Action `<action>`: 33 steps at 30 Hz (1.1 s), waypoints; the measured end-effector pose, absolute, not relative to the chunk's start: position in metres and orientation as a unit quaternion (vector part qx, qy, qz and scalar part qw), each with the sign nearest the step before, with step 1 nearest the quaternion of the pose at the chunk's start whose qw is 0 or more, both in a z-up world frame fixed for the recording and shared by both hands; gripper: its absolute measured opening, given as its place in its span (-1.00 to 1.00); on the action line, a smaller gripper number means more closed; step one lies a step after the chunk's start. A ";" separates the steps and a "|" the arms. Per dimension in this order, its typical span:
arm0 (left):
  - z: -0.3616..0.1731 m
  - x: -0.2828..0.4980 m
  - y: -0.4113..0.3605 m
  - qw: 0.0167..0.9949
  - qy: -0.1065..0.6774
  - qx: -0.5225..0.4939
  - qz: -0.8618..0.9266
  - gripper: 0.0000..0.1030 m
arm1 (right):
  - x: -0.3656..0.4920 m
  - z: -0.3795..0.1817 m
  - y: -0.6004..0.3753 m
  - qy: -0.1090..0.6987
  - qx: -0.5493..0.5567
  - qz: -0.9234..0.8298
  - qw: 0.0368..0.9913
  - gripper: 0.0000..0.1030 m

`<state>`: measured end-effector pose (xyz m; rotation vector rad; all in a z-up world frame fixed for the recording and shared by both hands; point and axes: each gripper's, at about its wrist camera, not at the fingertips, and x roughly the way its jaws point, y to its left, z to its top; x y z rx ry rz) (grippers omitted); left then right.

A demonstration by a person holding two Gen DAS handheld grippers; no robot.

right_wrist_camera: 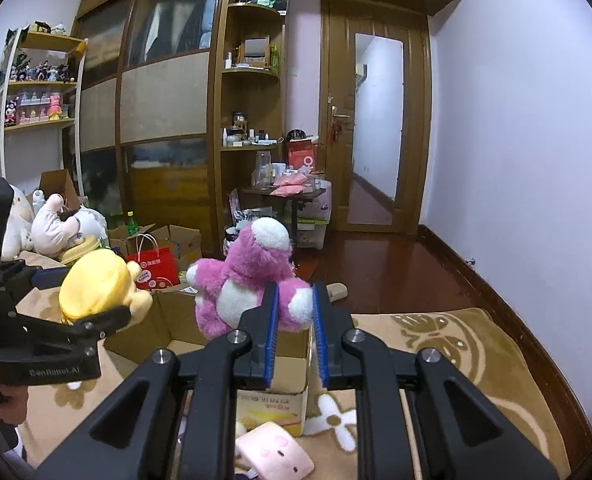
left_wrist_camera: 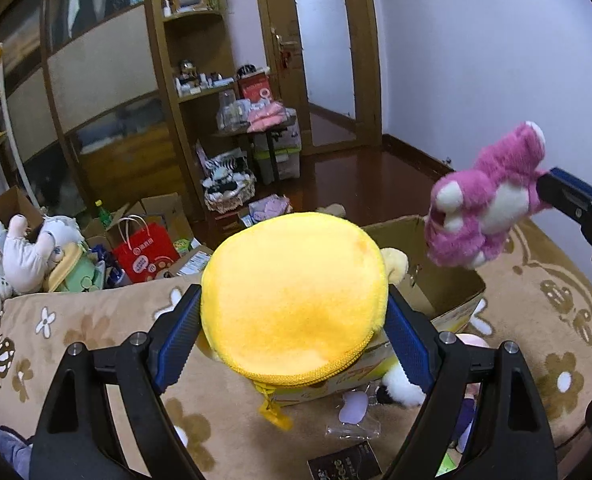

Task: Organize soft objects
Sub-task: 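Lift yellow dog with left gripper while right gripper lifts pink bear over box, then open left gripper dropping dog into box while right gripper releases pink bear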

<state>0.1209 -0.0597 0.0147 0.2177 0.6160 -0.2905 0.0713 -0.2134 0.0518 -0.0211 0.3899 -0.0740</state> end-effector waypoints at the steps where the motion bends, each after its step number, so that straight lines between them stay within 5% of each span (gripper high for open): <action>1: 0.011 0.125 -0.061 0.935 0.304 0.107 -0.145 0.65 | 0.074 0.049 -0.214 0.195 -0.011 -0.038 0.980 -0.67; 26: -0.052 0.189 -0.065 0.904 0.388 0.081 -0.162 0.68 | 0.125 -0.035 -0.207 0.283 -0.026 -0.024 0.958 -0.63; 33: -0.054 0.183 -0.072 0.904 0.386 0.096 -0.160 0.91 | 0.126 -0.042 -0.208 0.294 -0.020 -0.023 0.955 -0.61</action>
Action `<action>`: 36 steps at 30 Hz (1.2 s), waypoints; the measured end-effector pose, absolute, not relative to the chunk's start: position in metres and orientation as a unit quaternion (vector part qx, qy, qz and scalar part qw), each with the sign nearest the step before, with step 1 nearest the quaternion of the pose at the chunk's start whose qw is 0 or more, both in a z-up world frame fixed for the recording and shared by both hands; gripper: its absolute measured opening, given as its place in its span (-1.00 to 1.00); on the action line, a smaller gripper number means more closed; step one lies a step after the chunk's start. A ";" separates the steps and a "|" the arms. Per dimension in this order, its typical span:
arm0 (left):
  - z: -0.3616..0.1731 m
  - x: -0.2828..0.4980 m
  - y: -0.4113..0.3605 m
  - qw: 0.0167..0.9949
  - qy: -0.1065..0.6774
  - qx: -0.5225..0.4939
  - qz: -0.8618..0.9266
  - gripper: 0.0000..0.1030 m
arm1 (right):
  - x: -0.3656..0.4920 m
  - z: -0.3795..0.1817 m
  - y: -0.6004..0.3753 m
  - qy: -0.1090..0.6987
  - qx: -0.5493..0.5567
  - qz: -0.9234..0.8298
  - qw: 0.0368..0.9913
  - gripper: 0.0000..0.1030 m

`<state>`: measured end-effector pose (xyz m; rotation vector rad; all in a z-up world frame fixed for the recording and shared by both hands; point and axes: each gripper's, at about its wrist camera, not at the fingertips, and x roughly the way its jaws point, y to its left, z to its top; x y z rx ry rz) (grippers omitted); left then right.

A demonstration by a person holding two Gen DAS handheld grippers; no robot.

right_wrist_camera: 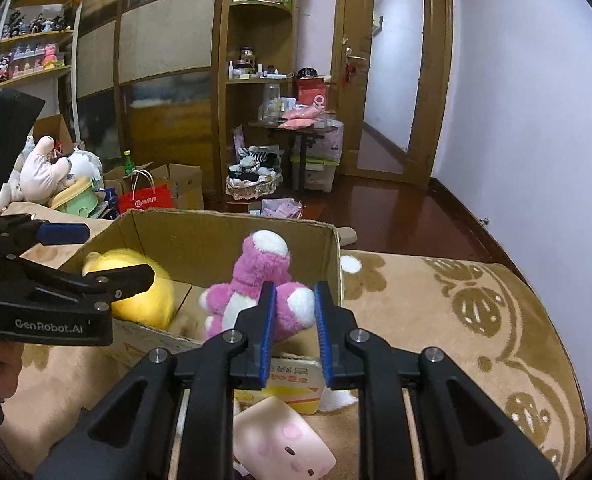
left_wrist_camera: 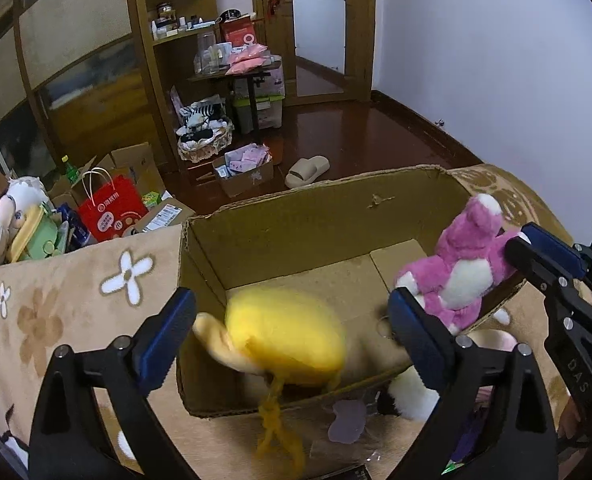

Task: Organize soft objects
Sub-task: 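Open left gripper dropping dog into box while right gripper releases pink bear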

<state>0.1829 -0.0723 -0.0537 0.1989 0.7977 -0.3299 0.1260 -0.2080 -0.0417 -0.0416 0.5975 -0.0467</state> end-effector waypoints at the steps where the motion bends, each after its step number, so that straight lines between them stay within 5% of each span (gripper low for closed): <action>1: -0.054 0.182 -0.073 0.904 0.386 0.099 -0.155 0.93 | 0.125 -0.042 -0.209 0.296 -0.018 -0.021 0.955 -0.61; 11: -0.054 0.168 -0.060 0.905 0.391 0.059 -0.155 0.98 | 0.112 -0.039 -0.217 0.300 0.003 -0.013 0.954 -0.53; 19: -0.050 0.150 -0.055 0.900 0.409 0.070 -0.130 0.98 | 0.089 -0.027 -0.218 0.295 -0.001 -0.009 0.955 0.49; 22: -0.049 0.141 -0.054 0.896 0.419 0.071 -0.132 0.98 | 0.079 -0.022 -0.218 0.292 0.003 -0.009 0.956 0.72; 36: -0.043 0.094 -0.040 0.880 0.458 0.052 -0.117 0.98 | 0.029 -0.014 -0.215 0.302 0.024 -0.003 0.953 0.76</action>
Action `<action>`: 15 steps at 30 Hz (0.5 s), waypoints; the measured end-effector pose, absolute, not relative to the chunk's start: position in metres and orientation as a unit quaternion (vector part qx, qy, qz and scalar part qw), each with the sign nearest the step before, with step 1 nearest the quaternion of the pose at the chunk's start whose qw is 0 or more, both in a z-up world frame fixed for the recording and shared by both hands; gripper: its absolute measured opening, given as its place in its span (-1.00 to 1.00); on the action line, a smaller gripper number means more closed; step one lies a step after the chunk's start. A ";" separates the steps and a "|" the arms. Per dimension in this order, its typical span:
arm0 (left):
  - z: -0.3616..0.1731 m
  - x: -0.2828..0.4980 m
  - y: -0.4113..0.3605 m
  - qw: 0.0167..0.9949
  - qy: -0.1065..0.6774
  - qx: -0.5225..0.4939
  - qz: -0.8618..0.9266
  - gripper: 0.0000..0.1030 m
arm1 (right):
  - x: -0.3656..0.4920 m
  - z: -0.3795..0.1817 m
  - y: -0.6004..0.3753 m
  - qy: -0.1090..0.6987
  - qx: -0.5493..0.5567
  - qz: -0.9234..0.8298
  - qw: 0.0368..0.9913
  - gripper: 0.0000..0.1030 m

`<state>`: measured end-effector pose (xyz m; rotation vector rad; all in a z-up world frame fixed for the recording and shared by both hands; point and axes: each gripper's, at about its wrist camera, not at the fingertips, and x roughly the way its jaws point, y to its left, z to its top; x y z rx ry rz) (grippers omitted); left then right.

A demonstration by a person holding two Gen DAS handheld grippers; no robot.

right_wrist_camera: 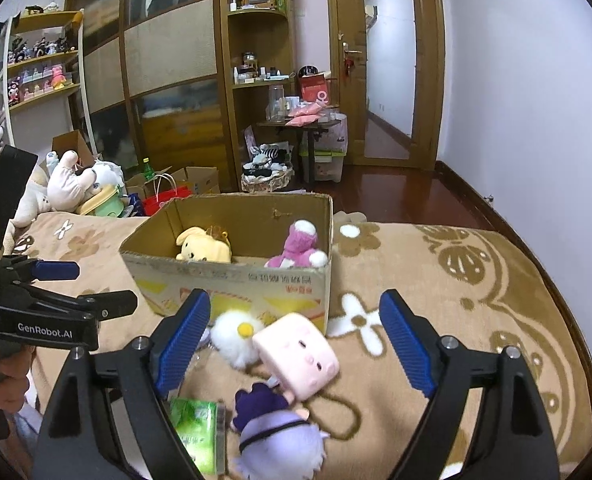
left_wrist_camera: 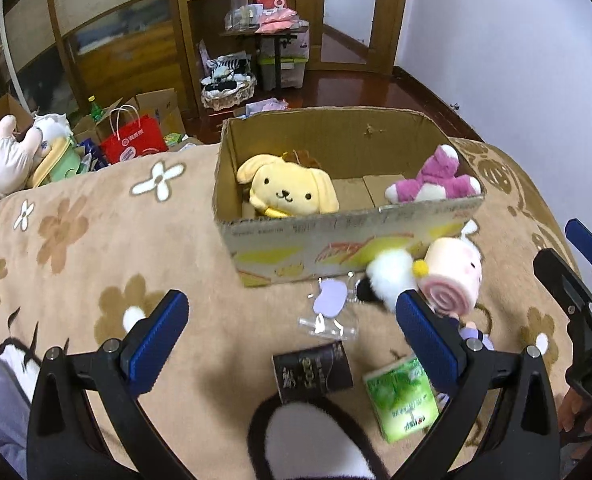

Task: Organize soft objects
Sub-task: 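Open left gripper dropping dog into box while right gripper releases pink bear, then move left gripper to green tissue pack while right gripper approaches purple doll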

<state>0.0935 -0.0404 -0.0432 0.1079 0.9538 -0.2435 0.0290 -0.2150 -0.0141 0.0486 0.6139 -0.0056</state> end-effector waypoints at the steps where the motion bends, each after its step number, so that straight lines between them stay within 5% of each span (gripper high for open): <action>1: -0.043 0.091 -0.039 0.880 0.458 0.053 -0.115 0.98 | 0.025 -0.014 -0.215 0.303 0.025 -0.002 0.953 0.76; 15: -0.046 0.053 -0.039 0.867 0.484 0.046 -0.107 0.98 | -0.008 -0.015 -0.211 0.318 0.028 0.001 0.948 0.76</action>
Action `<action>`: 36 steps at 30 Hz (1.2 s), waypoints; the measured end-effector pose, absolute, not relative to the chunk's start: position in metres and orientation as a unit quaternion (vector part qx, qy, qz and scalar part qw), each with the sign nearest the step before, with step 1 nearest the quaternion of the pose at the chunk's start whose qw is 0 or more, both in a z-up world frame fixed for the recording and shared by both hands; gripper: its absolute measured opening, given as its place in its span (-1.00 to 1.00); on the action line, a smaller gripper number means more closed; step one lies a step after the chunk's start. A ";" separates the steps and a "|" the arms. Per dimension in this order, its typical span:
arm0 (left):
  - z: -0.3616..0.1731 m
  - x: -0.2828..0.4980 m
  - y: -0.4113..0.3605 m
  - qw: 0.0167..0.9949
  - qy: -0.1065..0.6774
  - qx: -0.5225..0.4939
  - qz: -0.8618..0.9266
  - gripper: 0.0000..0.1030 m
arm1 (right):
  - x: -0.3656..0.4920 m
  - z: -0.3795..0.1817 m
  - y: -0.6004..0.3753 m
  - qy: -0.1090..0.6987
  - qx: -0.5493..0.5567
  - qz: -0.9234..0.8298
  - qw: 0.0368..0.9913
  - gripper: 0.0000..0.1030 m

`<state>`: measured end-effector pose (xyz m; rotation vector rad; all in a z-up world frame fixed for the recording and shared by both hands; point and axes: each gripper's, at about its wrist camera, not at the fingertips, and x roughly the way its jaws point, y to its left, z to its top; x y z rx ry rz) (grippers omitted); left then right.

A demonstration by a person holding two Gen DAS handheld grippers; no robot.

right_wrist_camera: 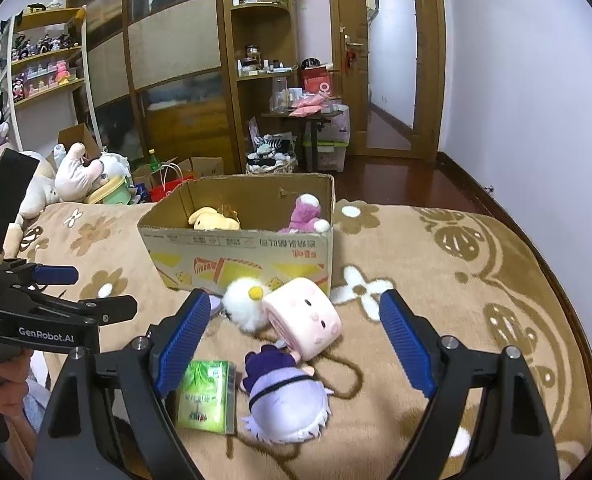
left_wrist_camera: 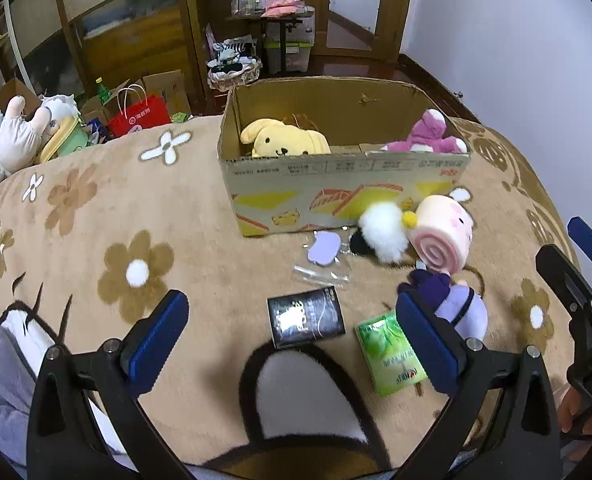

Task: Organize soft objects
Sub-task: 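Move left gripper to green tissue pack while right gripper approaches purple doll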

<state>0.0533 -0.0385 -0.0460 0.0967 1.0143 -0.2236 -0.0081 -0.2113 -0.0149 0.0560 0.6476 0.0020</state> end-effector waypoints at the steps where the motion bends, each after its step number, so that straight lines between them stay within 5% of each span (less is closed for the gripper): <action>1: -0.046 0.051 -0.039 0.866 0.486 0.044 -0.108 0.98 | -0.008 -0.015 -0.212 0.320 0.029 0.001 0.947 0.76; 36: -0.097 0.037 -0.084 0.822 0.547 0.055 -0.145 0.98 | 0.022 -0.060 -0.225 0.422 0.065 0.000 0.904 0.76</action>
